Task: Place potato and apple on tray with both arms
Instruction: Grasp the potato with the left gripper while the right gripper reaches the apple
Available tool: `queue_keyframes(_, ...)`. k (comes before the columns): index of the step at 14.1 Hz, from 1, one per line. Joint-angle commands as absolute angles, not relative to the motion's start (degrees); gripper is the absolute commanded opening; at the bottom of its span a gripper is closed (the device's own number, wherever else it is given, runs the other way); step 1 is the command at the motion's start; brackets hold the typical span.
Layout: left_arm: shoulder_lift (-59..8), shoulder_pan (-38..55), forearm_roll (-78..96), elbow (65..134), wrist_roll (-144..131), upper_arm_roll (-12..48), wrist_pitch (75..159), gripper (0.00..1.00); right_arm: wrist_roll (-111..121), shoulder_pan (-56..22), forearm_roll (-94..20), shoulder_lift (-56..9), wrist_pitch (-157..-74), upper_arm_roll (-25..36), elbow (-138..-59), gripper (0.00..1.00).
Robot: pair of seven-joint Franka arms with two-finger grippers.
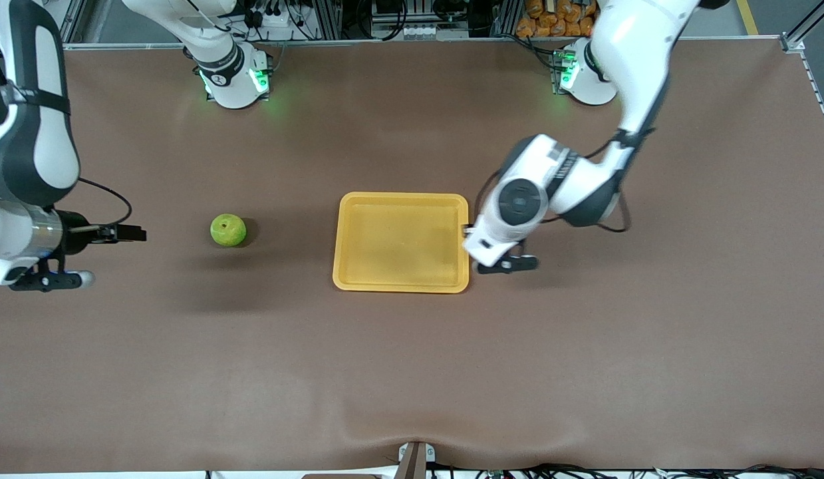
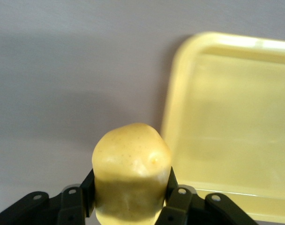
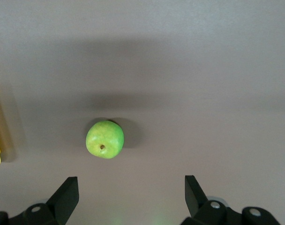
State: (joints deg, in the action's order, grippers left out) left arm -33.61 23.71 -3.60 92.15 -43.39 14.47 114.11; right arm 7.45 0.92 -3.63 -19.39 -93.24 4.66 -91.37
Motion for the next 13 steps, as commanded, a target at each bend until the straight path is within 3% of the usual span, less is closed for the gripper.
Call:
queue_keyframes(1,-39.63,27.93,-5.01,84.65,-48.41,13.71,113.64,0.14,5.19,-0.52,-4.66,-19.34,-95.79,4.83,-93.94,1.0)
queue_keyframes(6,-43.24,31.19,-5.01,83.23,-54.74,13.1,118.81,0.14,2.72,-2.37,-5.18,-19.25,-101.94,4.83,-100.01,1.0)
queue_keyframes(10,-44.91,32.26,-9.56,83.5,-55.11,12.66,119.53,0.34,-2.09,-5.79,-5.19,-19.07,-110.11,4.75,-107.3,1.0)
queue_keyframes(12,-45.87,32.26,-11.59,83.58,-55.11,12.66,119.53,0.36,-2.99,-6.94,-5.19,-19.16,-112.75,4.83,-109.59,1.0)
queue_keyframes(13,-45.97,32.26,-11.95,83.67,-55.11,12.66,119.53,0.48,-2.99,-6.94,-5.19,-19.25,-112.85,4.83,-110.03,1.0)
